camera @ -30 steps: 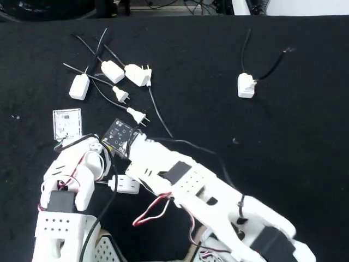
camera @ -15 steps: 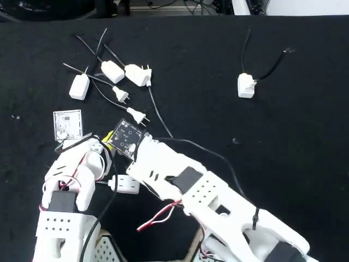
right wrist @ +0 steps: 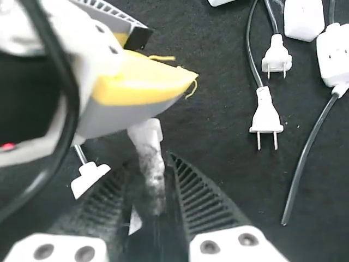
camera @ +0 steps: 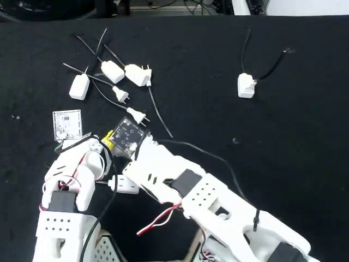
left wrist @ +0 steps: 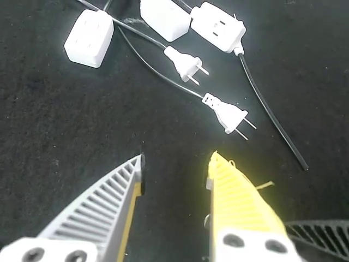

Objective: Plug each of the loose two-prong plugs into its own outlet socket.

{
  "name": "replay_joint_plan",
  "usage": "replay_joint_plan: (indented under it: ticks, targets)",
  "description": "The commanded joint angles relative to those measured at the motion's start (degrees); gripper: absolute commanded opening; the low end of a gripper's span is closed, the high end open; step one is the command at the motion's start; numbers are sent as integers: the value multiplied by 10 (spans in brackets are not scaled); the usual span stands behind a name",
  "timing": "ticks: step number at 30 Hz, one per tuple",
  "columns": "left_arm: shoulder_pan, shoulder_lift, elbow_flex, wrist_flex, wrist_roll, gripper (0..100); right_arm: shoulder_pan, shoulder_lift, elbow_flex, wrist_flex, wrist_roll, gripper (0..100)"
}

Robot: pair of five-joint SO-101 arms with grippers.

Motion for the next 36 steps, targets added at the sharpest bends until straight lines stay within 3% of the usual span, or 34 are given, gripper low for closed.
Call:
replay_joint_plan:
  ticks: [1,7,36]
  targets:
    - [9,-1,-5,-5,1,202,-5,-28,7,-36,-18,11]
    - [36,-5,8,-8,-1,202,-4,-30,30,-72,-18,11]
    - [37,1,13,-4,-18,202,-4,-30,29,-69,-18,11]
